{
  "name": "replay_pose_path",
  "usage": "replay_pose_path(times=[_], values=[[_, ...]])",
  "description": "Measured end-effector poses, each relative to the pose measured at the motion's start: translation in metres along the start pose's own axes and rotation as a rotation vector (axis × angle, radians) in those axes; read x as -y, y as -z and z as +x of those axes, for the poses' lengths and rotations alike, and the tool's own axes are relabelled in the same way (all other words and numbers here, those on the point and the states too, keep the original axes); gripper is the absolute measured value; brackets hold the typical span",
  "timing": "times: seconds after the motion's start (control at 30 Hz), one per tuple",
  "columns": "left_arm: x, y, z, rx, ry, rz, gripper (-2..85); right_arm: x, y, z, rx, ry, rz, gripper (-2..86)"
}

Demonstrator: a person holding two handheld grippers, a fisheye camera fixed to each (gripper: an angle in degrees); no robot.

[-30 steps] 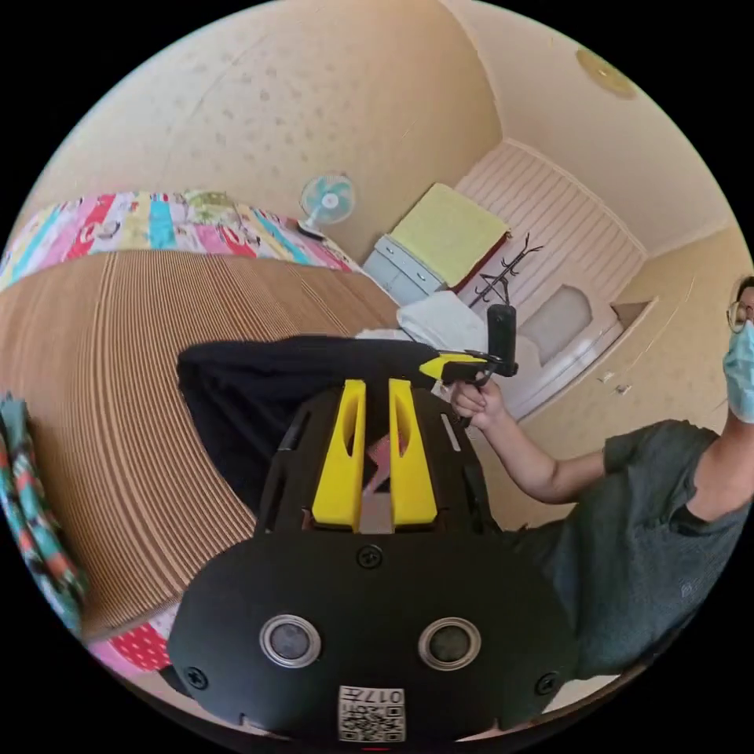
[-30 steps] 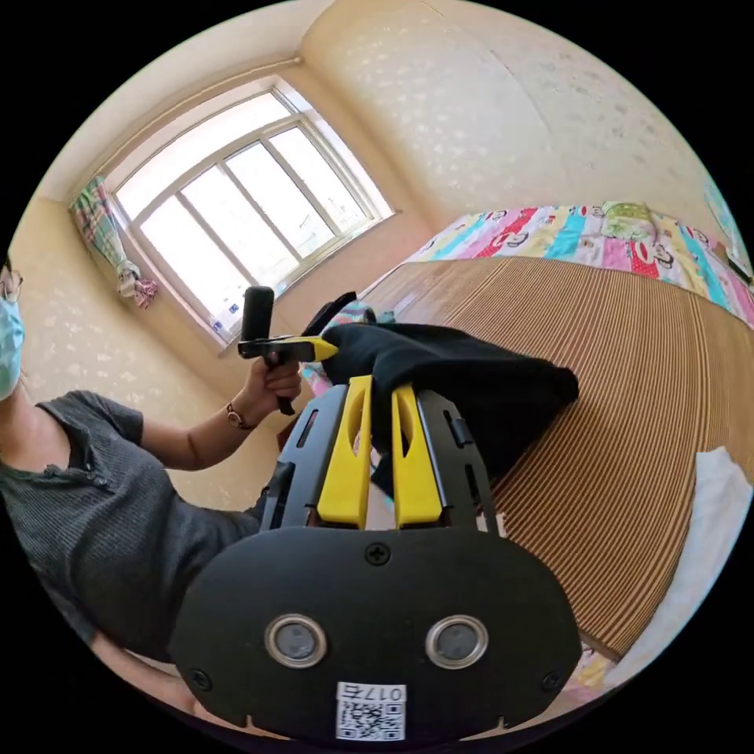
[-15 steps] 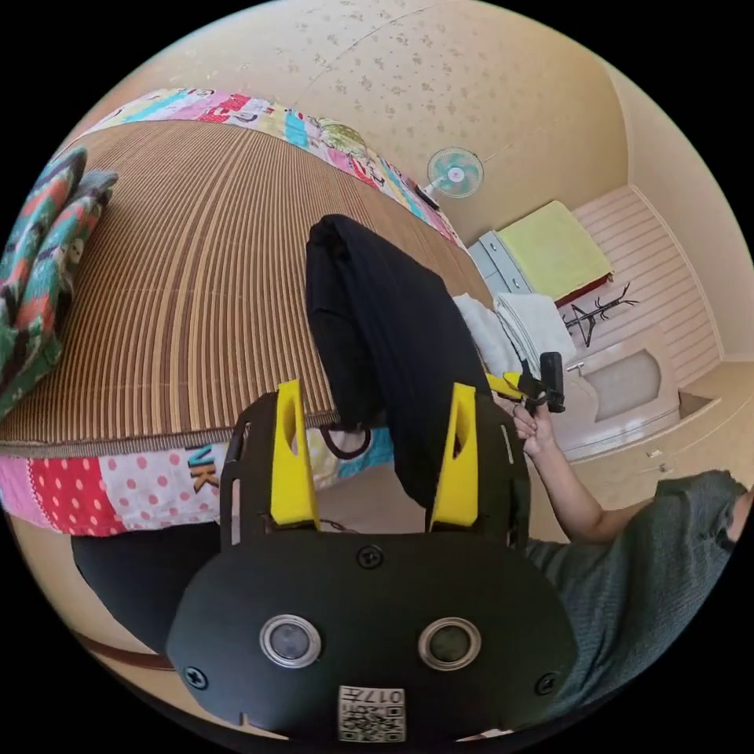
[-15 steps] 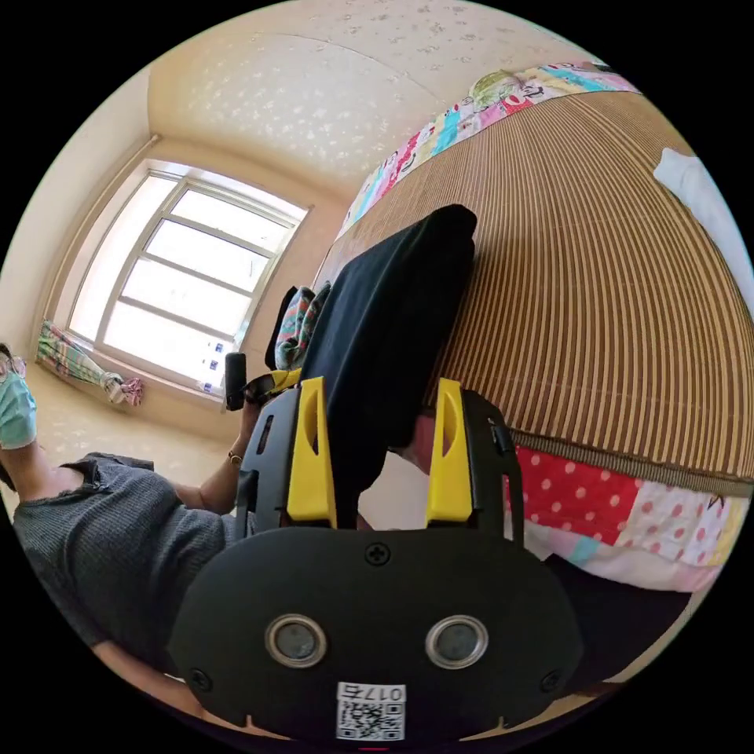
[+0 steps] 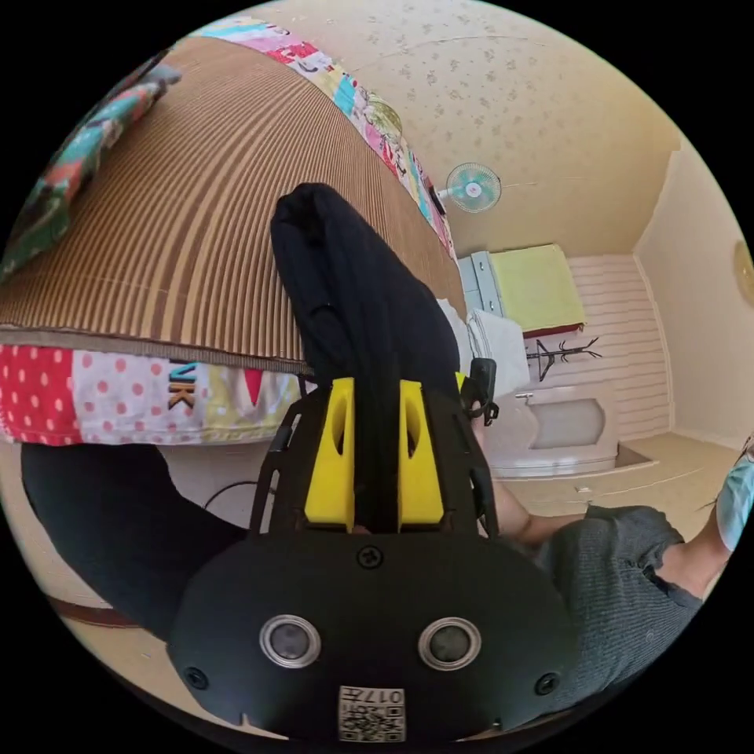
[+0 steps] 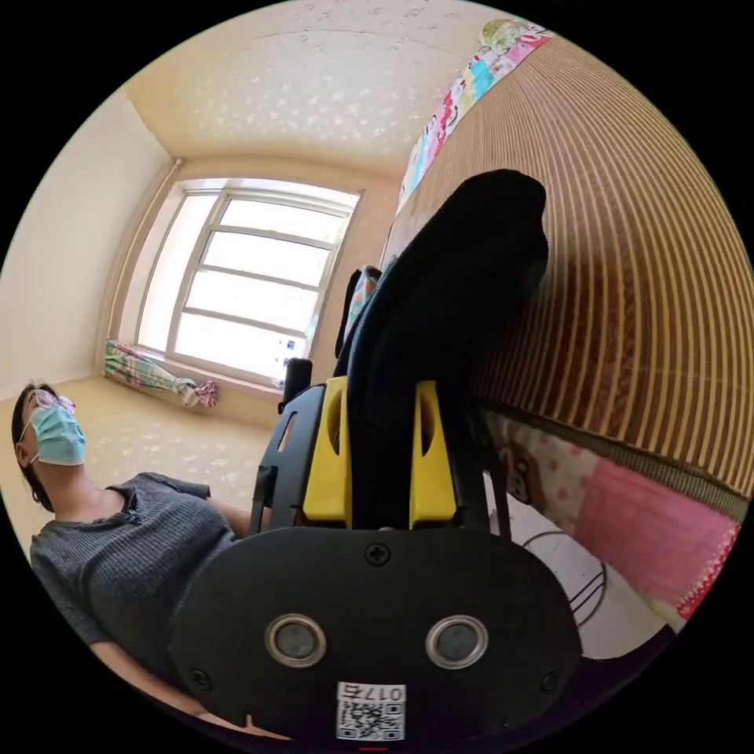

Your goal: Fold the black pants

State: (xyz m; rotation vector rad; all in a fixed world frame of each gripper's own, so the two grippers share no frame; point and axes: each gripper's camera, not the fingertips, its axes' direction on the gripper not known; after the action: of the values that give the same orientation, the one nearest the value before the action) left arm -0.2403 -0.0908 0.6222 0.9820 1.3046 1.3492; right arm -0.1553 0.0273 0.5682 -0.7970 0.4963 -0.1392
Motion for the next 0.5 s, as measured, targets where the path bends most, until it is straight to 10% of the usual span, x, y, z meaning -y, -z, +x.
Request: replay_pose_path(times=[0.33, 0.5], values=[[0.004, 0.284, 0.078, 0.408, -0.104, 0.55, 10.2, 0.185, -0.216, -0.154, 0.137, 0.286, -0.129, 12.5], [0.021, 0.34, 0.022, 0.615, 0.266, 0.723, 12.8, 0.233, -0.31, -0.153, -0.167, 0.157, -0.209, 7.2]])
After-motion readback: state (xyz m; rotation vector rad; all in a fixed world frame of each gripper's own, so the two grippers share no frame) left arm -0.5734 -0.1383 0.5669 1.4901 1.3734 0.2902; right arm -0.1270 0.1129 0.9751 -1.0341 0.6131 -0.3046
